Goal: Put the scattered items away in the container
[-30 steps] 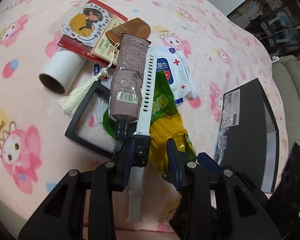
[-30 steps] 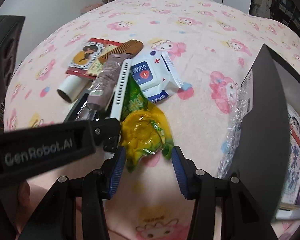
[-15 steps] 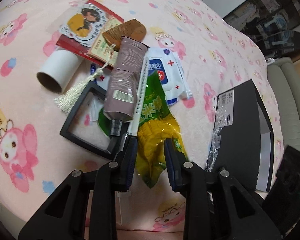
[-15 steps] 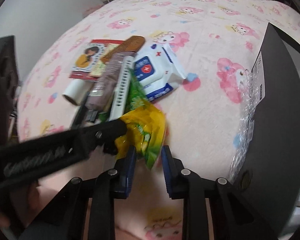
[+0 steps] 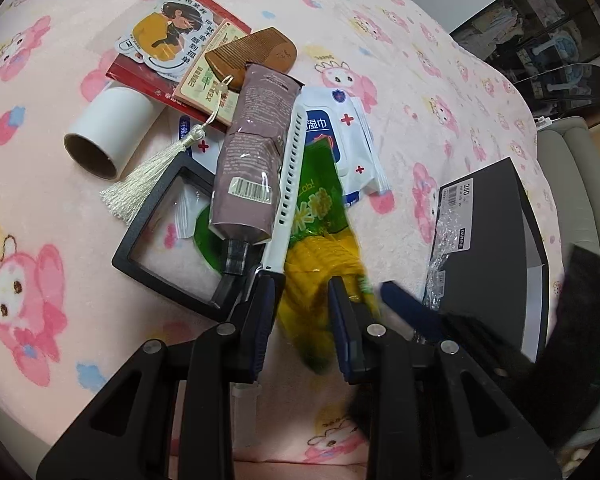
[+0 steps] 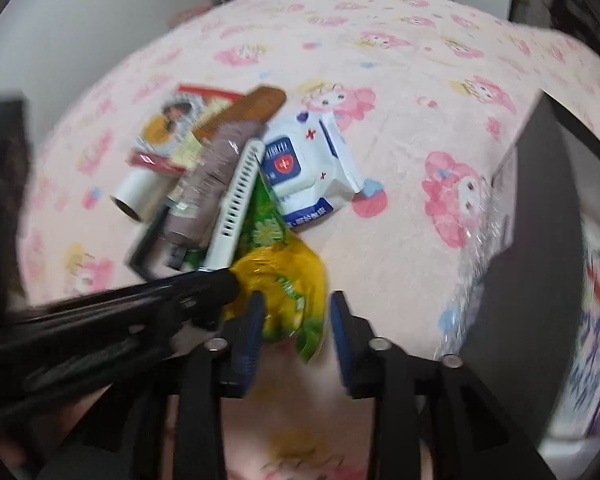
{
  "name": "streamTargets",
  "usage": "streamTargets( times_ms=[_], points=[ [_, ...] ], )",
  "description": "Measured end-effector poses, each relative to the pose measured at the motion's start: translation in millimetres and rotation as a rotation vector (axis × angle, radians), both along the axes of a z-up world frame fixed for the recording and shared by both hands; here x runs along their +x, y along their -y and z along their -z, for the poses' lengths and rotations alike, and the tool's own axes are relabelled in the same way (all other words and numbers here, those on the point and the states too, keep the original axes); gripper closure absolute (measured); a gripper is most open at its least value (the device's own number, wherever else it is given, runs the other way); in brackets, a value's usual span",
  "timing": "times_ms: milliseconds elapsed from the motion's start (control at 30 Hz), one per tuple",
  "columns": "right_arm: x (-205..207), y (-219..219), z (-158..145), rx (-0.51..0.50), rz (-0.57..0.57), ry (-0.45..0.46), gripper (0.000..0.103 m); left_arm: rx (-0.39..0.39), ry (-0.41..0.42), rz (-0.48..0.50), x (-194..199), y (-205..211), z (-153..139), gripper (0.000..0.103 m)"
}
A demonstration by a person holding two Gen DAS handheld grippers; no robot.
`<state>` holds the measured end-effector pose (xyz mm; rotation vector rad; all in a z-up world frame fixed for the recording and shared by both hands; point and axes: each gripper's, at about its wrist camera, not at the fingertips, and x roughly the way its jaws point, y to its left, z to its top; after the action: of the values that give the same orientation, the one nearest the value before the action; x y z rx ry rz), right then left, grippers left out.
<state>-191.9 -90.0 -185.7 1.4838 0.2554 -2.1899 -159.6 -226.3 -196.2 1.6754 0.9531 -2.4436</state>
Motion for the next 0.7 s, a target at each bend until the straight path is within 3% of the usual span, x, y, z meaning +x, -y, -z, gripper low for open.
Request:
streamTargets(
  times_ms=[100, 233, 333, 533, 700],
  points=[
    [-2.6, -4.3, 10.5, -0.068, 0.009, 0.077, 0.068, -0.001, 0.007, 0.002, -0.8, -0.7, 1.9, 0.076],
    [11.8, -8.7, 3.3, -0.066, -0.012, 0.056, 0.081, -0.012, 0.003, 0.025, -1.5, -6.1, 1.0, 0.076],
    [26.4, -14.0, -8.1, -0.097, -0.025, 0.05, 0.082, -0.05, -0.001, 0.036, -0.5, -11.3, -2.9, 0.075],
    [41.5, -27.4, -35.1, -0.169, -0.015, 0.028, 0.083, 0.041, -0.034, 0.032, 3.4, -6.1, -4.4, 0.075],
    [26.8, -27.1, -36.0, -0.106, 0.024, -0.015, 0.082, 0.073, 0.007, 0.051, -1.9, -9.7, 4.0, 0.075]
  ],
)
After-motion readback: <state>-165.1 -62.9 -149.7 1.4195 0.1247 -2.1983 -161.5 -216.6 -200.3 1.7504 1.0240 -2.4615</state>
